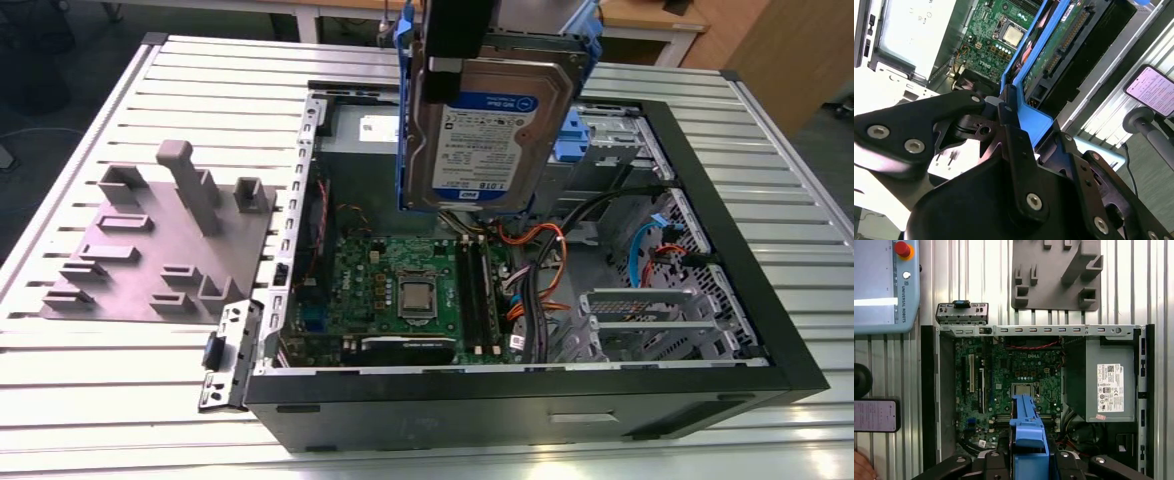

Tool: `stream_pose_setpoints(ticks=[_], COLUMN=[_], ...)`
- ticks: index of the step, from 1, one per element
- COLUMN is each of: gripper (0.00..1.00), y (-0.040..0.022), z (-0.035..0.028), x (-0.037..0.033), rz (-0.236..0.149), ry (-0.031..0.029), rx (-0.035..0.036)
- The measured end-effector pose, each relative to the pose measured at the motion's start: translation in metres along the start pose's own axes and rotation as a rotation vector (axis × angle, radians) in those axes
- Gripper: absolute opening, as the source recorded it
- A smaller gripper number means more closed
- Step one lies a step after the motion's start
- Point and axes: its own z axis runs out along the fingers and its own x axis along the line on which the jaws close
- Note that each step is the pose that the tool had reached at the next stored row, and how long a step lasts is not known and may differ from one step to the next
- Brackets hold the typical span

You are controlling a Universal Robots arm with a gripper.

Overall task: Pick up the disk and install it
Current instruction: 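Insert the disk into the insertion slot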

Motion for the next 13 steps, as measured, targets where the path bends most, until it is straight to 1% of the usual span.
stream_pose_setpoints(ticks=[6,8,10,13], gripper=[0.36,0.36,0.36,0.36], y=[-0.0005,-0.0019,-0.0053,-0.0131], z=[0.0002,0.0005,0.0009,0.0014], x=[0.0125,0.0157,0.0166,0.0167], rz=[0.0,0.0,0.0,0.0], ry=[0.0001,0.0,-0.0001,0.0001], rx=[0.0,-0.0006,-0.0022,-0.0055])
